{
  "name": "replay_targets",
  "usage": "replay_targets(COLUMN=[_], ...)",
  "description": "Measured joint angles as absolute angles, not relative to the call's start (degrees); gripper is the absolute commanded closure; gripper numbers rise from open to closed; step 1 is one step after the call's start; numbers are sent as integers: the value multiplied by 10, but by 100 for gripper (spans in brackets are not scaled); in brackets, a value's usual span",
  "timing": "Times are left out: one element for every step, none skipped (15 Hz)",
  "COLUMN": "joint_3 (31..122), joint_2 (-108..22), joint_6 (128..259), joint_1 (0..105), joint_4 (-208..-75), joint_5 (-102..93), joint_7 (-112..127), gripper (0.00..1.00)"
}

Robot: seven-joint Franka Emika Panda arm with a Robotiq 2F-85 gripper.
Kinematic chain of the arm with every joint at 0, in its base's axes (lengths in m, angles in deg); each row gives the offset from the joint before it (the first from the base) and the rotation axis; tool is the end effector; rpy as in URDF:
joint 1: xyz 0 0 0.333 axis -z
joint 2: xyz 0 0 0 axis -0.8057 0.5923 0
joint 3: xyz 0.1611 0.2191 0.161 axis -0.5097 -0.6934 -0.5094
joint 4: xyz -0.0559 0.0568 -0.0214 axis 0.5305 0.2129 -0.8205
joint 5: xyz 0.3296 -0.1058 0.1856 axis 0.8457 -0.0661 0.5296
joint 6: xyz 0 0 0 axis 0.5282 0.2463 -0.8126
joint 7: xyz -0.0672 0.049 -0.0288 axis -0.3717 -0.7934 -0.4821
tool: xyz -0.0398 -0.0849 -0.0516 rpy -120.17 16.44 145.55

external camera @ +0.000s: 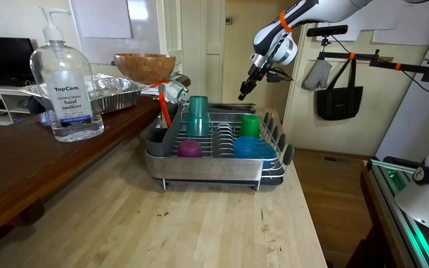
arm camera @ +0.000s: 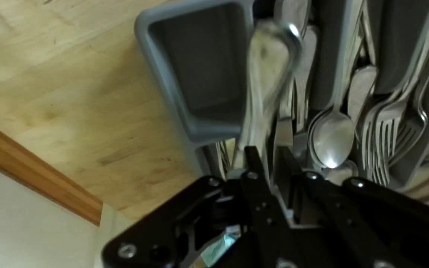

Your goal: Move a knife from the cutlery holder to the plate rack

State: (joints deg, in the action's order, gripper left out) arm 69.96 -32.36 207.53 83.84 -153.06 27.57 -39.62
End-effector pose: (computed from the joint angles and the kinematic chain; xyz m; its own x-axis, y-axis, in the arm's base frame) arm 0.5927 -0.3247 0.3104 0.8925 -0.1646 0.4199 -0.1143 -0.9832 -0.1424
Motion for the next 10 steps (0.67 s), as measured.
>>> replay_targets(joint_3=[697,697,695,695,694,694,695,695,698,703], joint_2=[-332,-340,-346,-350,-353,-354,-355,-355,-355,-355], joint_6=[2075,2075,2075,2074,2073,2071,2069,2066,2058,2048], joint_1=[842,843,843,841,839,835,831,827,823,817], joint_4=[-1531,-1531,-1531,-1531,-1531,-1531,-1531,-1531,-1531,-1531], joint_5=[290,300,308,313,314,314,314,314,310,304], joint_7=[-399,-400,-400,-400,-400,-400,-400,-400,-399,-397], gripper=[96,96,96,96,96,96,96,96,96,96])
